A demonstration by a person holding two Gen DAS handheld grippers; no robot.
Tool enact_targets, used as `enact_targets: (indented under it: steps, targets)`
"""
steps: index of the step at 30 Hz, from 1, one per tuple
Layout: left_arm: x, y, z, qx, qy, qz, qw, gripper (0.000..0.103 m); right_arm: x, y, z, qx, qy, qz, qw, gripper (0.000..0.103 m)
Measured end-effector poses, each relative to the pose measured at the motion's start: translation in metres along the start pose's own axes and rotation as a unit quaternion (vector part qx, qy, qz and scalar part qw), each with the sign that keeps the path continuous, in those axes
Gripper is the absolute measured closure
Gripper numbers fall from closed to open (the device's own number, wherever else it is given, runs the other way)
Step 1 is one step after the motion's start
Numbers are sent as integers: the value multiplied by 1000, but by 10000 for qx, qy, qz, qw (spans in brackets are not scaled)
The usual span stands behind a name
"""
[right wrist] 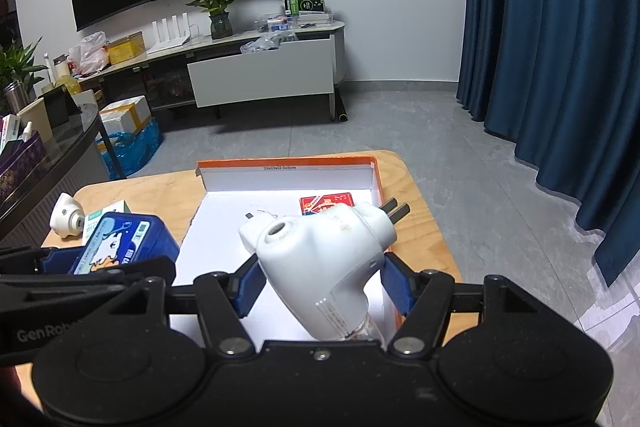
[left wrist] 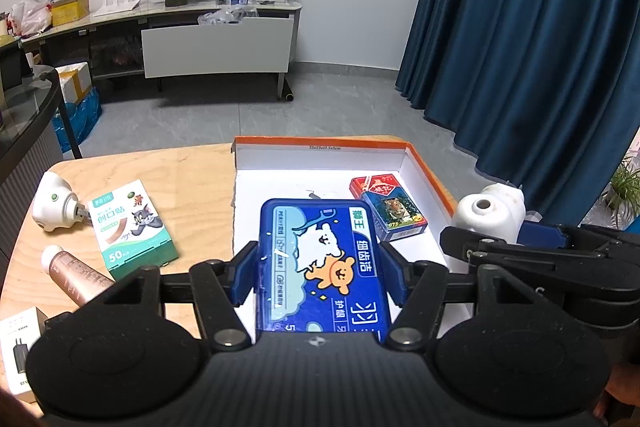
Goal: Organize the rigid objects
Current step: 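Open left tool to release the blue tin while right tool lowers and releases the white diffuser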
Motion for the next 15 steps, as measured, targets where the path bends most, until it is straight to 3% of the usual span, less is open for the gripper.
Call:
enact_targets:
  steps: [15]
  targets:
    - [4,-6,1,11,40,77,10000,39,6,-7,0,0,8,122,9999,27]
Point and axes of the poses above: each gripper's, at about its wrist camera, not at the fingertips, and y roughly against the way its jaws point, z to its left, x to its underside, the point moved 3 cm from there along -y, roughly the way its jaws point, and after that the axes turned 8 degrees about x, right-handed, at the moved point
